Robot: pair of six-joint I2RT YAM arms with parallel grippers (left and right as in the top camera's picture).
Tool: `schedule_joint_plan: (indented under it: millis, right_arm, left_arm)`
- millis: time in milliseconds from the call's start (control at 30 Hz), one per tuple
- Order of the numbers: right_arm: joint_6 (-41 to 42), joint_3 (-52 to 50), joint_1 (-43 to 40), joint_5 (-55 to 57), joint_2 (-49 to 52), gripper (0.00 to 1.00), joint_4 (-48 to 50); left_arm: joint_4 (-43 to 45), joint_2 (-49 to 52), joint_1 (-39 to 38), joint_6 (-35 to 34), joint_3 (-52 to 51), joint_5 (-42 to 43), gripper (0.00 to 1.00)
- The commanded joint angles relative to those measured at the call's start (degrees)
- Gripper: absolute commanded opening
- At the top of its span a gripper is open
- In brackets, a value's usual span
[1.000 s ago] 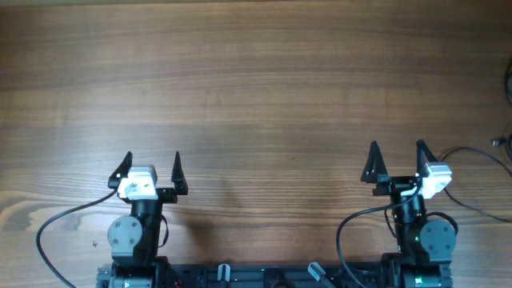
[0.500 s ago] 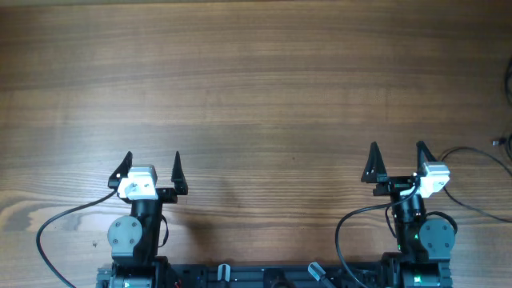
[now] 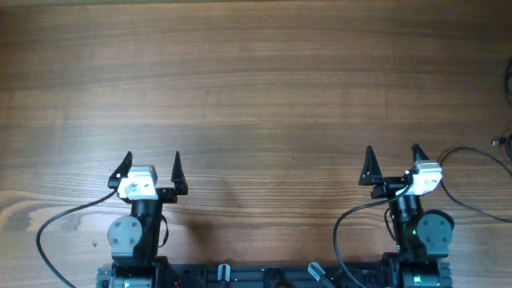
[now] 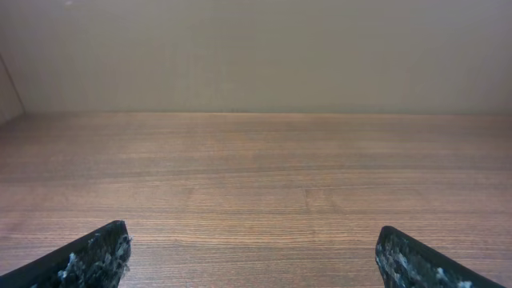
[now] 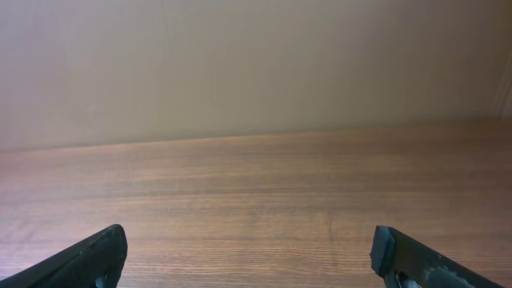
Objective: Untangle cables
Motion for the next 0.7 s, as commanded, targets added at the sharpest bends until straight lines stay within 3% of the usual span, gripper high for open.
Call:
schedule_joint_plan:
  millis: [0,133,667]
  right_arm:
    - [-5.81,-0.11,-0.31,-0.09,-1.01,1.00,0.09]
    - [-13.42,-0.11,-0.28,-0.09,-1.01,1.00,0.09]
    - [-12.94,-0.11,-0.31,-0.09,-1.01,1.00,0.09]
  left_arm:
    - [0.13,-0.50,0.35,0.63,-0.33,-0.35,1.00]
    - [0.15,-0.50,0.35,0.63,-0.33,-0.35,1.00]
    - [0.15,-0.50,0.35,0.63,-0.33,-0.35,1.00]
